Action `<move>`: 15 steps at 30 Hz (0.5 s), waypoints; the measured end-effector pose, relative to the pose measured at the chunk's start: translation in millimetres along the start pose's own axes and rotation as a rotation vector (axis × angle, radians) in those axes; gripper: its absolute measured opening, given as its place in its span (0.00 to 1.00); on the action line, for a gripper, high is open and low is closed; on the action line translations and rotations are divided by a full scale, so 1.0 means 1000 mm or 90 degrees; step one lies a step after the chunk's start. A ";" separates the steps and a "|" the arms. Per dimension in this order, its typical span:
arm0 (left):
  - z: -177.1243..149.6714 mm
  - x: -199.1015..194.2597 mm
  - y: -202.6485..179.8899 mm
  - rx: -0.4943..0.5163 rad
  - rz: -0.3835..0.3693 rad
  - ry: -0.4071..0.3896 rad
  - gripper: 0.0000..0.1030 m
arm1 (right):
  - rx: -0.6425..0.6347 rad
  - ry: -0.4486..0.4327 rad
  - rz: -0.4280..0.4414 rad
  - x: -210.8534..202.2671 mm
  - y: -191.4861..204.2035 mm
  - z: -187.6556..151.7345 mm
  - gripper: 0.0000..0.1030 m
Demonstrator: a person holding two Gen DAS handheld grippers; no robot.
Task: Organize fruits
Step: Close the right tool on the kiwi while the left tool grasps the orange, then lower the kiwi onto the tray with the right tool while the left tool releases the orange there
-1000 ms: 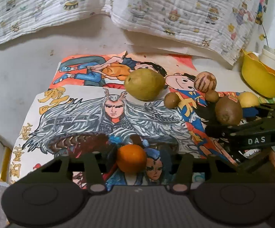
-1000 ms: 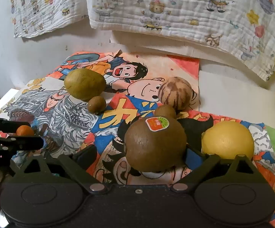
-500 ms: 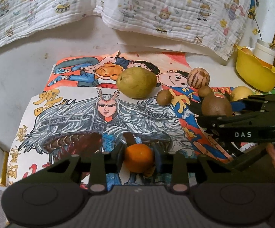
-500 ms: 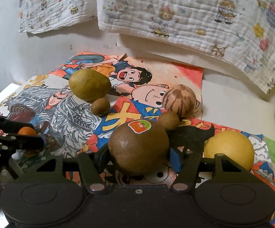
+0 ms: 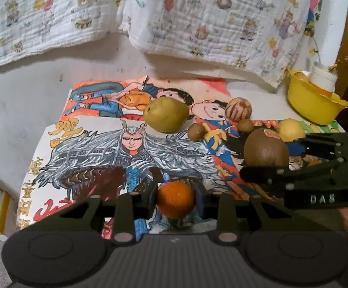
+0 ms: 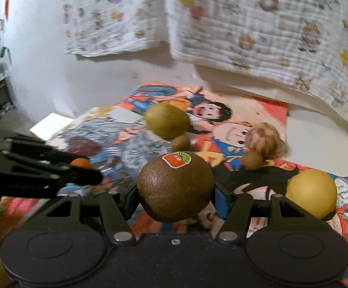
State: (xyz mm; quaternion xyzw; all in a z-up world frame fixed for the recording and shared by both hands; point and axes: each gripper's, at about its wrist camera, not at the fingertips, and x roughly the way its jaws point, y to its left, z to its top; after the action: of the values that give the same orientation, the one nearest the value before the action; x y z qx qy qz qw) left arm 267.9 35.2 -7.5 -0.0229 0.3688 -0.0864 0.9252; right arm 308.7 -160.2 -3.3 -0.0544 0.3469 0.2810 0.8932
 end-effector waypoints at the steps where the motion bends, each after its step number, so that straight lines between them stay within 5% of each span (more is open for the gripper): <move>1: -0.001 -0.005 -0.001 0.001 0.000 -0.004 0.35 | -0.004 -0.002 0.003 -0.004 0.004 -0.001 0.62; 15: -0.039 -0.051 -0.004 -0.011 -0.041 0.012 0.35 | -0.008 0.050 0.044 -0.049 0.052 -0.038 0.62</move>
State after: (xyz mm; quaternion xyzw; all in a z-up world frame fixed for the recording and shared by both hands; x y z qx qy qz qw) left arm 204.2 41.2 -0.2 -0.0420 0.3776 -0.1136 0.9180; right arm 228.5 -151.2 5.0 -0.0589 0.3819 0.3113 0.8682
